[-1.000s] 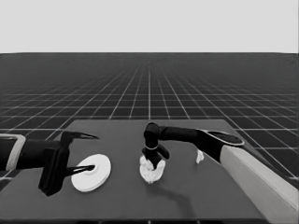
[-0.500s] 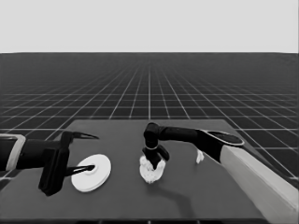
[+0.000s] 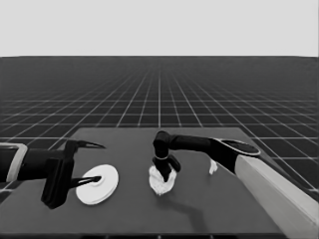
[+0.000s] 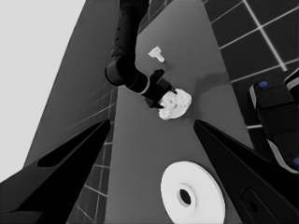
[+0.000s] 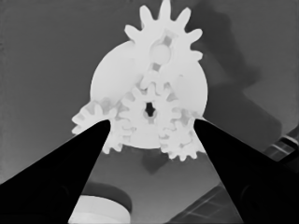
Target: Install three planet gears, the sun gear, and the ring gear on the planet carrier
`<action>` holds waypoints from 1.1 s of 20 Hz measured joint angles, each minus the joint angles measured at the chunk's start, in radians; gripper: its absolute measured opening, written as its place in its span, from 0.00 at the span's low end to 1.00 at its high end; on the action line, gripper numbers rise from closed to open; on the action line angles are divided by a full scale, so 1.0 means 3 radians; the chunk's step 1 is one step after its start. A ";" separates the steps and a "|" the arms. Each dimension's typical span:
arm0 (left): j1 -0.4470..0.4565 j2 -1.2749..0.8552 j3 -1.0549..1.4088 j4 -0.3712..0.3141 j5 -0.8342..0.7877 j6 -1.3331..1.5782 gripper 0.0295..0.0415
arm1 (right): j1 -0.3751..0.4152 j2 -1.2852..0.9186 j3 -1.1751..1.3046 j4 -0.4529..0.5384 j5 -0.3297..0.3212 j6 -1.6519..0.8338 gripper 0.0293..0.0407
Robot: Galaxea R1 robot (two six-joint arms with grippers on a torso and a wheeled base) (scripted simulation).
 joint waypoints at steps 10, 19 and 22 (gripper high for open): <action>0.0000 0.0000 0.0000 0.0000 0.0000 0.0000 0.75 | 0.0450 -0.0055 0.0238 0.0379 -0.0129 -0.3293 0.81; 0.0000 0.0000 0.0000 0.0000 0.0000 0.0000 0.75 | -0.0801 -0.4222 0.4461 -0.1365 0.1036 -0.6744 0.81; 0.0000 0.0000 0.0000 0.0000 0.0000 0.0000 0.75 | -0.0822 -0.4321 0.4553 -0.1401 0.1060 -0.6815 0.81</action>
